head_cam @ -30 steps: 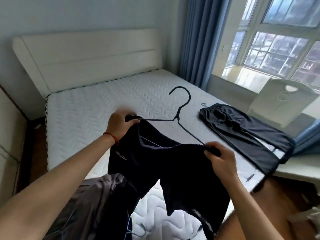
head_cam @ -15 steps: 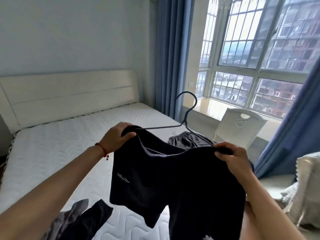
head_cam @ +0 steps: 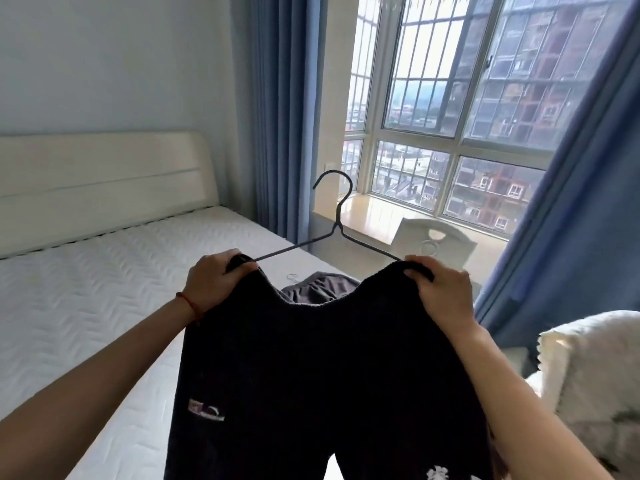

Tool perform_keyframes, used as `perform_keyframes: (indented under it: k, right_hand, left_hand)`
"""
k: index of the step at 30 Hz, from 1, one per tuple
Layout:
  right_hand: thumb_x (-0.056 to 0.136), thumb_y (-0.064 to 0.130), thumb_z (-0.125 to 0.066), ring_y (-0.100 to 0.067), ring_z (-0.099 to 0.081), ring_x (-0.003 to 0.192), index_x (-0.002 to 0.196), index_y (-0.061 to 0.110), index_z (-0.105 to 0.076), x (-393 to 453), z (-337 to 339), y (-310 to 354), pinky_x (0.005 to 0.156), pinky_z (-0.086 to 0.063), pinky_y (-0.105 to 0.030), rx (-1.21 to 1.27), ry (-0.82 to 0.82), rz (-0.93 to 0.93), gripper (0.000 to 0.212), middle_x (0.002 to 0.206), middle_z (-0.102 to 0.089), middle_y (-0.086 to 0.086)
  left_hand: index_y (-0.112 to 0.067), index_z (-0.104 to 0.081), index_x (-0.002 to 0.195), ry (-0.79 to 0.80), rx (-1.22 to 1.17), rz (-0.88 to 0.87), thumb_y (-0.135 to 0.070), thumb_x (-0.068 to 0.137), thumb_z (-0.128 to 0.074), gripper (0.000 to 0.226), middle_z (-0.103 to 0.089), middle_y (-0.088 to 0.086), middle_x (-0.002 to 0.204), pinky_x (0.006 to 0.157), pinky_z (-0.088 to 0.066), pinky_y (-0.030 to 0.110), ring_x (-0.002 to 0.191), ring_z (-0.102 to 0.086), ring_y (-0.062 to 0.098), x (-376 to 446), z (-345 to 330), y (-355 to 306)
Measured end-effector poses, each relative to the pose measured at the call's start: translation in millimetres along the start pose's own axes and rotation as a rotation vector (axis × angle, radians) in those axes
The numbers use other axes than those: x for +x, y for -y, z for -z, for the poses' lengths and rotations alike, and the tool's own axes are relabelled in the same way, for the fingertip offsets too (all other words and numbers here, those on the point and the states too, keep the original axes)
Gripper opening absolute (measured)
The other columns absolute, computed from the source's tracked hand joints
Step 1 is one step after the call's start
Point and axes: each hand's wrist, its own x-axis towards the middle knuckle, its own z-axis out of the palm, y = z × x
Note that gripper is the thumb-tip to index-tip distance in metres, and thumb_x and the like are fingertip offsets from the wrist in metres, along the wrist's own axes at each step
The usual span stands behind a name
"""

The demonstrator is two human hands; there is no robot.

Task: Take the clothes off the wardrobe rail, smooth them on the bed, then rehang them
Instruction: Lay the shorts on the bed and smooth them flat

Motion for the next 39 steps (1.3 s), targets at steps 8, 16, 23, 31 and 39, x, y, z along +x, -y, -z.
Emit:
perform_keyframes:
  k: [8,16,23,31,39]
  right_hand:
    - [0.083,0.024,-0.061,-0.022,-0.072,0.082,0.097,0.01,-0.074,79,-42,-57,0.077,-0.05,-0.02,0.004,-0.293,0.294,0.024,0.094,-0.075,-0.008]
    - [0.083,0.039,-0.061,-0.02,-0.063,0.099,0.103,0.006,-0.069,174,-71,-112,0.086,-0.049,-0.029,-0.015,-0.253,0.498,0.04,0.105,-0.071,-0.011]
    - [0.087,0.025,-0.047,-0.029,-0.064,0.099,0.108,0.005,-0.067,266,-85,-134,0.086,-0.044,-0.03,0.195,0.109,0.449,0.035,0.105,-0.07,-0.014]
    - [0.087,0.03,-0.049,-0.02,-0.051,0.066,0.088,0.004,-0.06,298,-132,-142,0.064,-0.037,-0.028,0.266,0.236,0.559,0.028,0.082,-0.065,-0.009]
    - [0.091,0.029,-0.055,-0.032,-0.06,0.087,0.093,0.008,-0.061,271,-239,-140,0.067,-0.037,-0.031,0.219,0.559,0.501,0.022,0.095,-0.066,-0.009]
  left_hand:
    - [-0.007,-0.067,0.086,-0.159,0.093,0.106,-0.039,0.087,-0.057,0.033,-0.07,0.013,0.086,0.071,-0.036,0.031,0.087,-0.061,0.031,104,-37,8]
    - [-0.004,-0.056,0.062,-0.314,0.056,0.114,-0.05,0.069,-0.057,0.047,-0.059,0.014,0.058,0.064,-0.044,0.039,0.061,-0.055,0.03,156,-50,-11]
    - [0.005,-0.063,0.065,-0.416,0.082,0.098,-0.032,0.074,-0.068,0.039,-0.061,0.023,0.058,0.053,-0.035,0.027,0.053,-0.051,0.027,173,-60,-34]
    - [-0.024,-0.061,0.057,-0.388,0.017,0.368,-0.014,0.079,-0.069,0.026,-0.062,-0.017,0.049,0.046,-0.038,0.008,0.049,-0.055,0.0,147,-79,-38]
    - [-0.003,-0.068,0.08,-0.29,0.104,0.744,-0.029,0.08,-0.067,0.026,-0.069,0.011,0.074,0.068,-0.047,0.032,0.071,-0.062,0.024,88,-113,18]
